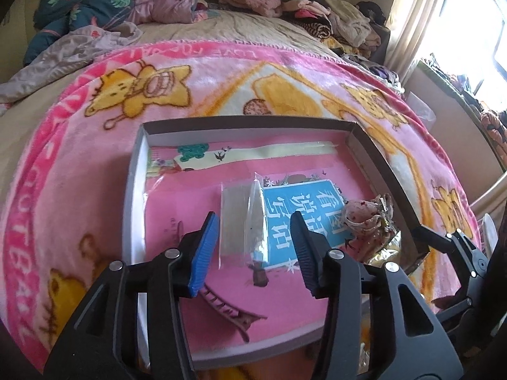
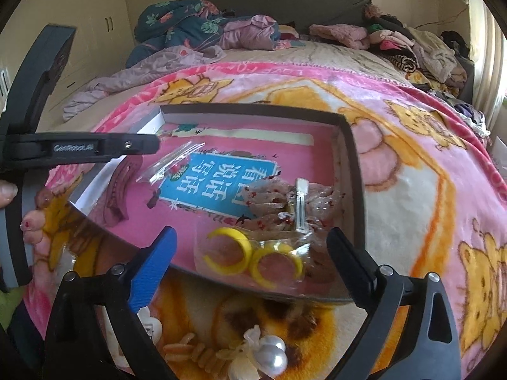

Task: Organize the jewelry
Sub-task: 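Lower the bangle bag and clear packet into the grey tray and open both tools, then withdraw both open tools from the tray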

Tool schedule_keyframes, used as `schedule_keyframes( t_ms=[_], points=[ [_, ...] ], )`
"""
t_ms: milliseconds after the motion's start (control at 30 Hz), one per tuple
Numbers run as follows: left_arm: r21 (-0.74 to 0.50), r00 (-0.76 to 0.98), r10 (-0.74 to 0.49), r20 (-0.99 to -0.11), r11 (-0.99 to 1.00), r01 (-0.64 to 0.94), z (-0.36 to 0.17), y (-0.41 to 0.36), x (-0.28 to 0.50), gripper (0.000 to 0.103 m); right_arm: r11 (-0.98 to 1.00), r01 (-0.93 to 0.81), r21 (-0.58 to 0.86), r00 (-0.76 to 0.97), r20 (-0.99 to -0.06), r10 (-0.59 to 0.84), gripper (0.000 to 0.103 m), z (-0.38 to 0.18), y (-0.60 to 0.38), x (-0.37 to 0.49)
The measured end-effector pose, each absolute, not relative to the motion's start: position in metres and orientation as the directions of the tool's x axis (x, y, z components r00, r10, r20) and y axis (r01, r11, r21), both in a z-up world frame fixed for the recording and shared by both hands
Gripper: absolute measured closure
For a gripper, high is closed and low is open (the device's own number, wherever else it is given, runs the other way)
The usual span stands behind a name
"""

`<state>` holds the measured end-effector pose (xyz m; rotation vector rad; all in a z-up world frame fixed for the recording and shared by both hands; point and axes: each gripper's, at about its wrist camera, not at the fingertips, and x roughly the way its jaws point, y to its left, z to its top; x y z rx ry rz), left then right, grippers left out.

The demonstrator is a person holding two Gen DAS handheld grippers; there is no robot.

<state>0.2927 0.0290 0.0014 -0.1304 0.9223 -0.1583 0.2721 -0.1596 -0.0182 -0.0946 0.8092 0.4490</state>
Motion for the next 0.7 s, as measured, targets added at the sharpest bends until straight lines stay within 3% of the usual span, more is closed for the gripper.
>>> schedule_keyframes(
  t_ms=[567, 700],
  points=[
    [-0.167, 0.661, -0.145, -0.737, 0.985, 0.030, 0.037, 0.041, 0.239, 0.024, 0.936, -0.346, 0.072, 0.680, -0.668, 0.303, 0.007, 0.019, -0.187, 0.254],
    [-0.169, 0.676, -0.143, -0.723, 0.985, 0.027, 0.044, 0.038, 0.228, 0.022, 0.942, -0.329, 0.069, 0.695, -0.657, 0.291, 0.007, 0.027, -0.195, 0.247]
  ],
)
